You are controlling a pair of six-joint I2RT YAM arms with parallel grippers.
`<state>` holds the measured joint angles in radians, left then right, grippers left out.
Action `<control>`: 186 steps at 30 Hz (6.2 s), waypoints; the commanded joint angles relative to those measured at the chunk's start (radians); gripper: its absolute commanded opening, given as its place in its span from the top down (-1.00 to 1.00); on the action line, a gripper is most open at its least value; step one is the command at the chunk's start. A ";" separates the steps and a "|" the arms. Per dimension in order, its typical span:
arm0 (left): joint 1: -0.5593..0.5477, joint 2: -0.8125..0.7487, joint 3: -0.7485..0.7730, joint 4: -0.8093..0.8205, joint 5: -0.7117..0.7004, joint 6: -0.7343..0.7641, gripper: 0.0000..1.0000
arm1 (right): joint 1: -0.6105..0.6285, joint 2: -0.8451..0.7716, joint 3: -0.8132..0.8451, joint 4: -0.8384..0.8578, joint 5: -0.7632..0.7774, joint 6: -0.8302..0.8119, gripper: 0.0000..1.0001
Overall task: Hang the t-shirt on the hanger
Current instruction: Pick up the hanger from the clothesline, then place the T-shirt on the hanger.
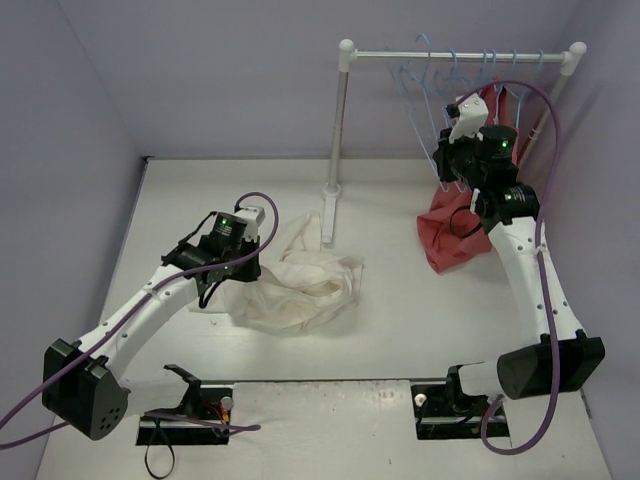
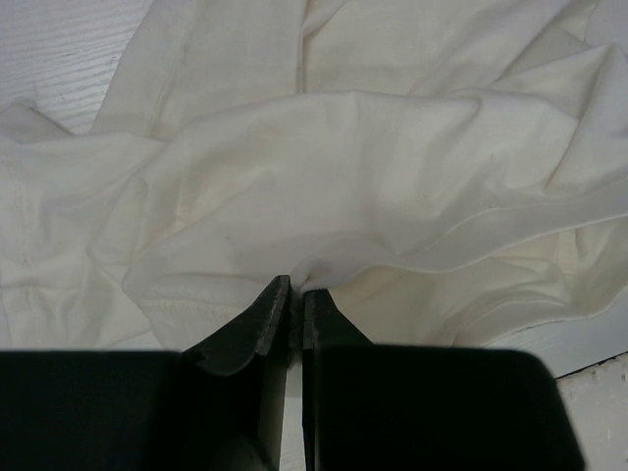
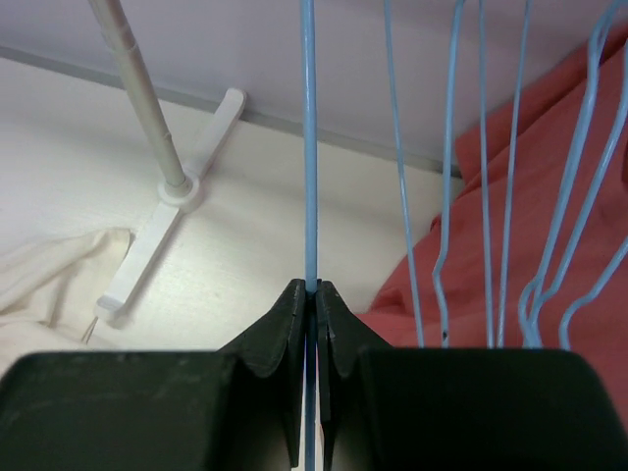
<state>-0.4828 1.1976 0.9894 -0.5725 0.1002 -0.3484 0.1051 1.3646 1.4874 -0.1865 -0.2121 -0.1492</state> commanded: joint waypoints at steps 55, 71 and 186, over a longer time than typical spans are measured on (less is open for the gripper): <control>0.228 0.211 0.438 0.072 0.329 0.582 1.00 | 0.494 -0.557 -0.625 0.006 -0.315 0.240 1.00; 0.228 0.136 0.466 -0.026 0.528 0.668 1.00 | 0.510 -0.535 -0.592 0.107 -0.454 0.188 1.00; -0.115 -0.008 1.018 -0.095 0.026 0.607 -0.13 | 0.508 -0.236 -0.511 1.215 -0.412 0.370 1.00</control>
<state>-0.5945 1.2691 2.0129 -0.7294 0.1694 0.1668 0.6102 1.1399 0.9558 0.8047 -0.6160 0.2104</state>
